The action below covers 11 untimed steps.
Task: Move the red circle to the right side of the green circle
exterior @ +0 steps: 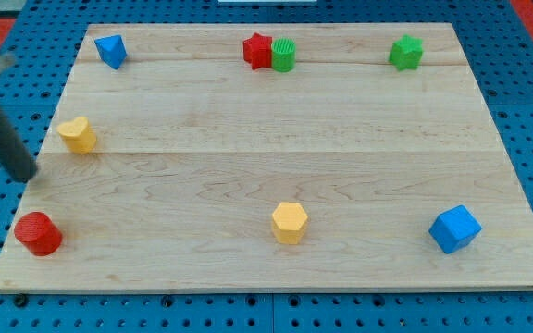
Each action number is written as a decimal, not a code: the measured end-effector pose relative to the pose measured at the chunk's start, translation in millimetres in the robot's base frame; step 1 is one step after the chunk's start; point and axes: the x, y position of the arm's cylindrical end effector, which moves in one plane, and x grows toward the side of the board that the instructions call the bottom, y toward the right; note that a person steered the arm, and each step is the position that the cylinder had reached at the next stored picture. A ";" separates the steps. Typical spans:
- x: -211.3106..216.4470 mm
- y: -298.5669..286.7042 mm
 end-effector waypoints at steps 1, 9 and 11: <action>0.0 0.0; 111.2 15.9; 47.6 89.7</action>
